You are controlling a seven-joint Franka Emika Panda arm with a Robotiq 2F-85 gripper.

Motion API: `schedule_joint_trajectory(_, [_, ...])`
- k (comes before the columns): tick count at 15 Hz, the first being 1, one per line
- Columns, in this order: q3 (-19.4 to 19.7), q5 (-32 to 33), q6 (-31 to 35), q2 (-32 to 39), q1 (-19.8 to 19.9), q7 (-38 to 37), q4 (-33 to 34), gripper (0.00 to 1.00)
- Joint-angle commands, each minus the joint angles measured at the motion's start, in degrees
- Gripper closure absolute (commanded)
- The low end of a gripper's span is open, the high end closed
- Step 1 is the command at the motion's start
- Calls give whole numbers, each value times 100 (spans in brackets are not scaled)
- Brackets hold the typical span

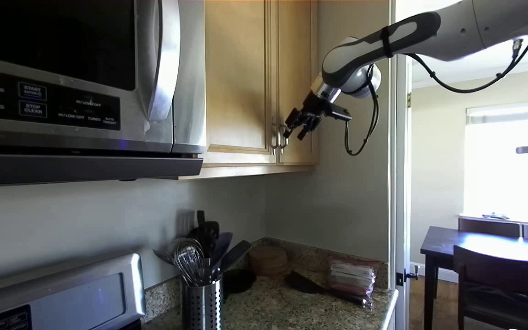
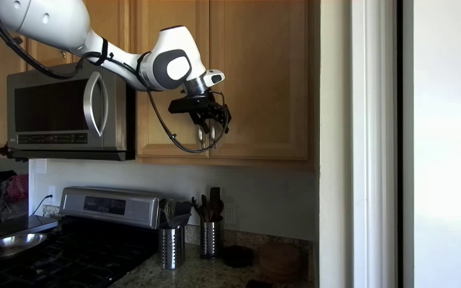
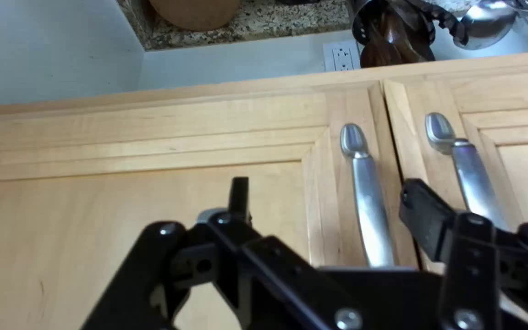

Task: Open the top right cupboard door

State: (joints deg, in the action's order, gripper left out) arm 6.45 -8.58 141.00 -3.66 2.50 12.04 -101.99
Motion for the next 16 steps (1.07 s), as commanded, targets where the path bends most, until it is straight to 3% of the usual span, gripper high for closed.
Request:
schedule_joint_trajectory(1, [-31, -286, 91, 112, 36, -26, 193, 45])
schedule_joint_trajectory(3, [-35, -454, 91, 201, 27, 27, 257, 58])
schedule_joint_trajectory(4, [-42, -514, 89, 231, 27, 34, 279, 61])
schedule_joint_trajectory(5, [-52, -583, 86, 267, 26, 55, 304, 48])
schedule_joint_trajectory(8, [-95, -752, 125, 404, 35, 127, 369, 31])
schedule_joint_trajectory(9, [-105, -770, 95, 425, 44, 145, 407, 62])
schedule_joint_trajectory(11, [-114, -733, 31, 367, 57, 145, 417, 60])
schedule_joint_trajectory(16, [-151, -791, 15, 278, 53, 254, 391, 91])
